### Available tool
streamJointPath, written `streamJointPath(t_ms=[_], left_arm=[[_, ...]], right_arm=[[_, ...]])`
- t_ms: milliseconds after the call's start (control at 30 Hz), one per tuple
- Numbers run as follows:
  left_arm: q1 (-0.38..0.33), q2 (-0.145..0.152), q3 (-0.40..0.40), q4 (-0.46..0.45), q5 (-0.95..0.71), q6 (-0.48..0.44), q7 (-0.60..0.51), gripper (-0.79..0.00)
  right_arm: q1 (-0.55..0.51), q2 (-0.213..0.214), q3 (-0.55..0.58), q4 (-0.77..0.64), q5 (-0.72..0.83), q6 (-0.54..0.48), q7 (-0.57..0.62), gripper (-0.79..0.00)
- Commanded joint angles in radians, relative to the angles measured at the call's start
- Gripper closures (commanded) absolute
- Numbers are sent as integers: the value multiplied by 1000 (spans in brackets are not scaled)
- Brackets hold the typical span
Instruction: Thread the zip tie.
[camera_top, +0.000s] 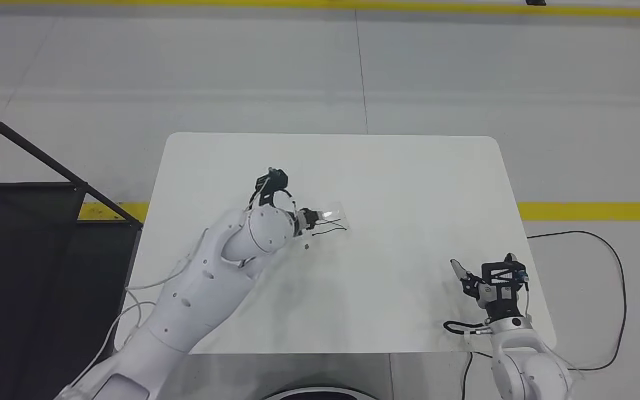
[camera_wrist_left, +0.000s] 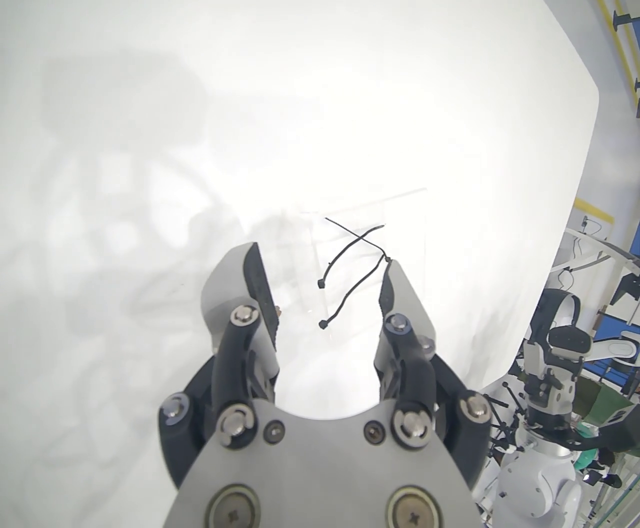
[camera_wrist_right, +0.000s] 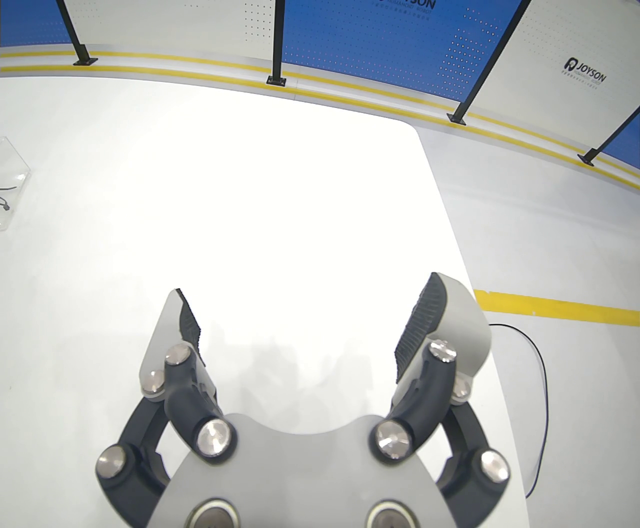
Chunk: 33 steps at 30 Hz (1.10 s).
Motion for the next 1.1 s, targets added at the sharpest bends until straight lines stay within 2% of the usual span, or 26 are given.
streamJointPath(t_ms=[0, 167, 333, 1067], left_arm=[[-3, -1, 3, 6, 0, 0, -2, -471], [-11, -4, 9, 17, 3, 6, -14, -465], [-17, -7, 13, 25, 3, 12, -21, -391], [-33, -11, 16, 46, 11, 11, -63, -323]], right_arm=[[0, 0, 0, 0, 0, 0, 0, -785], [0, 0, 0, 0, 0, 0, 0, -785], [0, 0, 0, 0, 0, 0, 0, -785], [0, 0, 0, 0, 0, 0, 0, -785]])
